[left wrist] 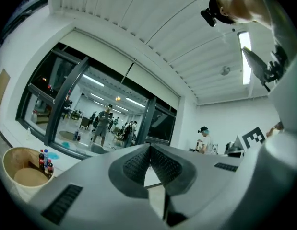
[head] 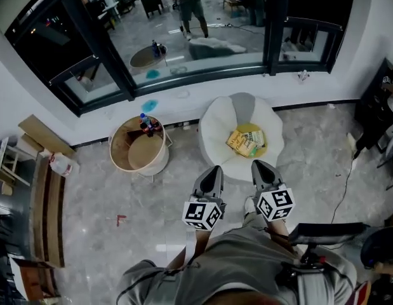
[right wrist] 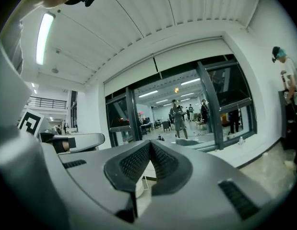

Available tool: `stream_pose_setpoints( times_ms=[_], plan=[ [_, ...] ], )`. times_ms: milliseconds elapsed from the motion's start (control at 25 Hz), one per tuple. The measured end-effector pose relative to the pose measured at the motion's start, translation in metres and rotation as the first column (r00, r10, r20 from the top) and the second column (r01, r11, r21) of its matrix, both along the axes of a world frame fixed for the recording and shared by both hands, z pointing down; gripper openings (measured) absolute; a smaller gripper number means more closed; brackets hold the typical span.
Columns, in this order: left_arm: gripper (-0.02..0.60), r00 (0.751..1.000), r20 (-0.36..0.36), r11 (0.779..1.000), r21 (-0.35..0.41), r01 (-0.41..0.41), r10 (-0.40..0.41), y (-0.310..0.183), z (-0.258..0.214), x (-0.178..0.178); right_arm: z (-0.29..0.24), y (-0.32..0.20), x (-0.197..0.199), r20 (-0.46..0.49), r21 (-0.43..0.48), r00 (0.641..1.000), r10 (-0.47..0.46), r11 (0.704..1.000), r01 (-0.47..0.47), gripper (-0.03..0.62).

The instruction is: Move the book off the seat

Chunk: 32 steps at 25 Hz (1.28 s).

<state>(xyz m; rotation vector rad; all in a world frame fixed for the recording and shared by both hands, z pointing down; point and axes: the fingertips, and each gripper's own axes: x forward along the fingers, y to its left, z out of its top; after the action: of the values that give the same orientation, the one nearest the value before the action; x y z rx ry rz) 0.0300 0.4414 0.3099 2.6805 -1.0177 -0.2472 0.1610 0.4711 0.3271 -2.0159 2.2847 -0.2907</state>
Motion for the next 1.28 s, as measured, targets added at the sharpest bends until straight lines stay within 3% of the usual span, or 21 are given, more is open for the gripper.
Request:
stream_pose_setpoints(
  times_ms=[160,440,640,960,1280],
  plan=[
    [0.012,0.994,0.056,0.996,0.032,0.089,-0.090,-0.069,-0.011,0.046,-0.007,-0.069,0.045,0.012,0.027,0.996,-0.085,0.996,0.085,0.014],
    [0.014,0.985,0.082,0.988,-0.021,0.156,-0.153,-0.144,-0.007,0.123,-0.018,-0.154,0.113,0.005,0.070,0.980,-0.201,0.977,0.200,0.014],
    [0.012,0.985,0.120,0.992,-0.008,0.125,-0.123,-0.171,-0.011,0.164,-0.012,-0.191,0.138,0.025,0.048,0.971,-0.237,0.971,0.236,0.014],
    [0.012,0.990,0.115,0.995,-0.043,0.088,-0.083,-0.233,-0.001,0.187,-0.007,-0.237,0.170,0.029,0.022,0.987,-0.156,0.988,0.155,0.014],
    [0.012,0.999,-0.002,0.999,-0.023,-0.032,0.032,-0.297,-0.006,0.210,-0.025,-0.265,0.211,-0.044,-0.076,0.999,0.000,0.997,-0.003,0.014]
  ],
)
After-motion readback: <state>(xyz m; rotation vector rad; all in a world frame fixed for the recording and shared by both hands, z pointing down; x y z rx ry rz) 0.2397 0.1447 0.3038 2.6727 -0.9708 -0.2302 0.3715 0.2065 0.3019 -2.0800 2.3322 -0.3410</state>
